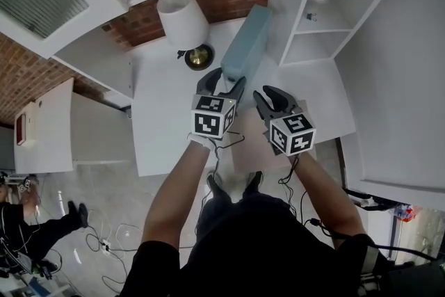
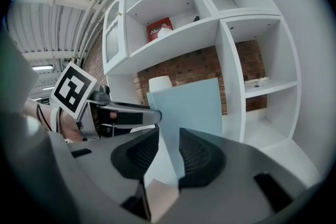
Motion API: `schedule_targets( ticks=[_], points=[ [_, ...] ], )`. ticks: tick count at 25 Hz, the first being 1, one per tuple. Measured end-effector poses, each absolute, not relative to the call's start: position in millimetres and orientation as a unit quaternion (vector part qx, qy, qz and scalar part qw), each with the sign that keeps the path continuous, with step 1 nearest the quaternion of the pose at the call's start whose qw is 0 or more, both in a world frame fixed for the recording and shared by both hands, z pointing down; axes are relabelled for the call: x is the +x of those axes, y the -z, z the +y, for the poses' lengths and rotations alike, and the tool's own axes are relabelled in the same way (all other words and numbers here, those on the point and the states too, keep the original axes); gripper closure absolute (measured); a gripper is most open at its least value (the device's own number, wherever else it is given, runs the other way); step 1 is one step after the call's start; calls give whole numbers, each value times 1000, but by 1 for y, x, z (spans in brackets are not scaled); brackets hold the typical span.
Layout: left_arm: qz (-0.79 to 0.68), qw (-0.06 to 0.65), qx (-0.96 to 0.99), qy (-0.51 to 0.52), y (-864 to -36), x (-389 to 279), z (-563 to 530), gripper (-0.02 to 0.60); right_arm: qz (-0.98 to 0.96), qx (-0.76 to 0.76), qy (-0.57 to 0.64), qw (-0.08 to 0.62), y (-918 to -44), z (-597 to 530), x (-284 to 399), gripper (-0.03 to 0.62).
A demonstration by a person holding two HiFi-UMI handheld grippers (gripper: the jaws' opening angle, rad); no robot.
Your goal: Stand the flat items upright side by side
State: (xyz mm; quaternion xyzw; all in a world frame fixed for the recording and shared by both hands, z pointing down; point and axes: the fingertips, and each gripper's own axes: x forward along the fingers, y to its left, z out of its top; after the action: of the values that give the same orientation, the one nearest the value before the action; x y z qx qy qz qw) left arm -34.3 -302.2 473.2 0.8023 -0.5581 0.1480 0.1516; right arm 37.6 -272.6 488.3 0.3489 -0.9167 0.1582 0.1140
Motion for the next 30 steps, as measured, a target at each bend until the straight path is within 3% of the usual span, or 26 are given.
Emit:
schedule_targets(
  ticks=[8, 15, 23, 25, 30],
  points=[
    [-517, 151, 833, -123, -462, -75, -274, 322, -896, 405, -133, 127, -488, -273, 0, 455],
    [-532, 173, 821, -113, -463, -159, -243, 324, -835, 519, -123, 131, -493, -294, -36, 277],
    [-556, 192, 800, -117, -476, -240, -217, 324, -767, 603, -151, 159, -511, -321, -51, 252],
    [-561, 199, 796, -109, -477, -249, -218, 324, -766, 603, -140, 173, -511, -324, -50, 288],
    [-565, 209, 792, -104, -485, -245, -230, 324, -786, 580, -119, 180, -511, -336, -35, 301]
  ],
)
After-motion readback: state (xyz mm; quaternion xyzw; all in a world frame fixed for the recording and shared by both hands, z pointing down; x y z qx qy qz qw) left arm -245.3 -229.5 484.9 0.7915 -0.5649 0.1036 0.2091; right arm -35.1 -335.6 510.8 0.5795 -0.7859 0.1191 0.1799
